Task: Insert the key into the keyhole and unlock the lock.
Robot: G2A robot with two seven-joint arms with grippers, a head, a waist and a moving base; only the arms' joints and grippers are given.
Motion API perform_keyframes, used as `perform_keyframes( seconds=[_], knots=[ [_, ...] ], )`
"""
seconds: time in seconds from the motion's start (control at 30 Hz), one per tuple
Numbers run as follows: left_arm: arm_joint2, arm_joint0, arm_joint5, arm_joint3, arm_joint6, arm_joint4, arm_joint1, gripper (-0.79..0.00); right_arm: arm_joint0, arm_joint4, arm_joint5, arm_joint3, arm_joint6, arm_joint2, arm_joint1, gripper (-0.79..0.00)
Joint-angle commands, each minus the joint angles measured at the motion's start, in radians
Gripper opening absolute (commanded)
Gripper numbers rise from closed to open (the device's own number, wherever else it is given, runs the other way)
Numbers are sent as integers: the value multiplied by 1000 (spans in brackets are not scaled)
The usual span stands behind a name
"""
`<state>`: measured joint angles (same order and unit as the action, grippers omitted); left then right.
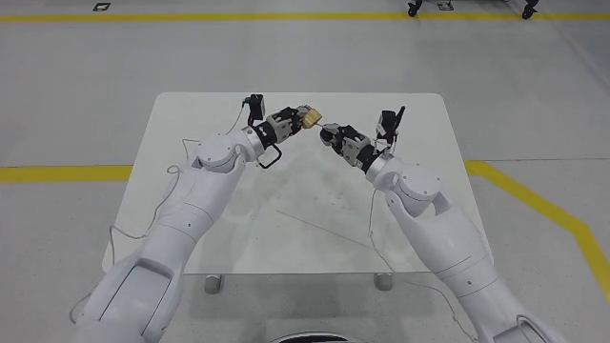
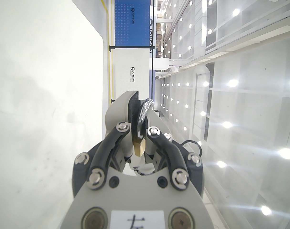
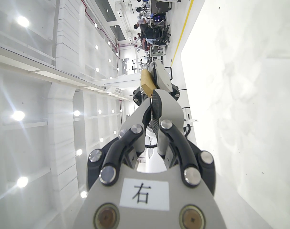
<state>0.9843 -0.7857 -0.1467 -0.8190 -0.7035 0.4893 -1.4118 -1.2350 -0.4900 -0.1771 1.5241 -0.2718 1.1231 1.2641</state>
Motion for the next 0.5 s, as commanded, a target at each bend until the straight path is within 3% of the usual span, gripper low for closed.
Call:
perform_keyframes(
  seconds=[0.0,0.47],
  knots=[
    [3,-5,9,-7,6,-2,1,-785,-1,12,-1,3,10,-1,1,-785],
    [28,-24,86,-48,10,-4,4,-785,-4,81,5,7,76,-15,11,-785]
  ],
)
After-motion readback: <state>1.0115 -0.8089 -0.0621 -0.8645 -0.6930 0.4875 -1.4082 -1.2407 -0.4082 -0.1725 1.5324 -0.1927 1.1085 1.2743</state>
